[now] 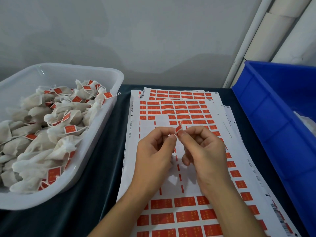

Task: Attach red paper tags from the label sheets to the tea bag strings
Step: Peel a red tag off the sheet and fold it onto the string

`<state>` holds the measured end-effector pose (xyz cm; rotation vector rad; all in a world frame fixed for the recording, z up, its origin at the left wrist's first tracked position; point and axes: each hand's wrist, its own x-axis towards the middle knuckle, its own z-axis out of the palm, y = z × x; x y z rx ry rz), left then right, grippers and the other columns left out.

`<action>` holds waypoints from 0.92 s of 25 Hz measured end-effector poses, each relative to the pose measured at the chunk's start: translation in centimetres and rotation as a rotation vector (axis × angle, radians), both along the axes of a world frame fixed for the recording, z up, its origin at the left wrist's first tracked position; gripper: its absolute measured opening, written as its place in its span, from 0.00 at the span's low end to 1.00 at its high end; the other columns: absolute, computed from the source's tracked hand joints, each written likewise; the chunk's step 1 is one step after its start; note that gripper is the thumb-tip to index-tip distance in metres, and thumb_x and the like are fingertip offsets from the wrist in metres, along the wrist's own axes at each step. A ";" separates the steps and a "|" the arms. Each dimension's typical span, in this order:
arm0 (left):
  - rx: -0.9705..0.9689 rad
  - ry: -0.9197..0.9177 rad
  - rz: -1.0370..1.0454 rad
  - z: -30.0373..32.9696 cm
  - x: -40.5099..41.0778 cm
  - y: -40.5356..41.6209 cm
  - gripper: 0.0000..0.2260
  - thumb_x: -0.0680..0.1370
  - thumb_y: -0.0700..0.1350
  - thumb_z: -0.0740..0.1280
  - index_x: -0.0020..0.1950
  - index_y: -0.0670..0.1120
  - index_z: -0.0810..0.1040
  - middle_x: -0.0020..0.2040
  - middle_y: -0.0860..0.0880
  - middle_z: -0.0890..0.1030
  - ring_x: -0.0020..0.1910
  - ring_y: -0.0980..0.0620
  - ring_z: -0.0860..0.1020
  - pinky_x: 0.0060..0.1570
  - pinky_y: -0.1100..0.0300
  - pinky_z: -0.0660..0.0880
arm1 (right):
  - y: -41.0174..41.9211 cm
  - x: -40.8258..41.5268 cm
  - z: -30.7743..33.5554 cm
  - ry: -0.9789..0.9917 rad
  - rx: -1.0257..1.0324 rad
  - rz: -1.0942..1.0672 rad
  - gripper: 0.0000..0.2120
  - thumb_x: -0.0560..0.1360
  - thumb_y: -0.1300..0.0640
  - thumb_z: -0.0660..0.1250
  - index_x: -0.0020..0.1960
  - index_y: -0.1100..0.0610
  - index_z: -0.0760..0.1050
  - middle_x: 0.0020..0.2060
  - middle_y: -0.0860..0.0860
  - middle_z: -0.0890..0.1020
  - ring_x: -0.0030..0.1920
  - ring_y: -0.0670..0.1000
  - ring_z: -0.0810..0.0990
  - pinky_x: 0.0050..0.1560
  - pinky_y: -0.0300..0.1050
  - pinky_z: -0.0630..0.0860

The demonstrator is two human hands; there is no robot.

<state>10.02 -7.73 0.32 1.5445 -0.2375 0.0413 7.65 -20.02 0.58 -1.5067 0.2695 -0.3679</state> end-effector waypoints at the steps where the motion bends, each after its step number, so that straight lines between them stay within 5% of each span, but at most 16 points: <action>1: 0.010 -0.006 0.004 0.0 0.0 0.0 0.07 0.83 0.43 0.69 0.50 0.53 0.85 0.41 0.52 0.85 0.39 0.52 0.83 0.42 0.61 0.82 | 0.0 0.0 0.0 -0.013 -0.025 -0.015 0.04 0.76 0.56 0.76 0.45 0.48 0.83 0.36 0.51 0.84 0.28 0.48 0.78 0.29 0.42 0.77; 6: 0.001 0.026 0.064 0.2 0.1 -0.1 0.09 0.83 0.45 0.68 0.46 0.49 0.85 0.37 0.52 0.84 0.36 0.56 0.81 0.38 0.66 0.79 | -0.4 -0.1 0.0 -0.003 -0.112 0.018 0.07 0.75 0.46 0.75 0.52 0.44 0.80 0.43 0.47 0.84 0.39 0.50 0.83 0.34 0.42 0.81; 12: -0.037 0.105 0.029 0.2 0.2 -0.1 0.11 0.83 0.44 0.67 0.42 0.50 0.85 0.34 0.55 0.82 0.34 0.59 0.79 0.38 0.68 0.77 | -0.8 0.1 0.3 0.061 0.052 0.185 0.10 0.79 0.45 0.67 0.57 0.41 0.84 0.50 0.45 0.86 0.45 0.47 0.83 0.38 0.43 0.79; 23: -0.036 0.112 0.071 0.1 0.0 -0.3 0.07 0.81 0.47 0.71 0.44 0.49 0.85 0.38 0.54 0.85 0.33 0.58 0.82 0.35 0.68 0.78 | -0.9 0.1 0.1 0.020 0.033 0.149 0.07 0.81 0.54 0.68 0.47 0.48 0.85 0.42 0.48 0.85 0.40 0.45 0.82 0.36 0.42 0.79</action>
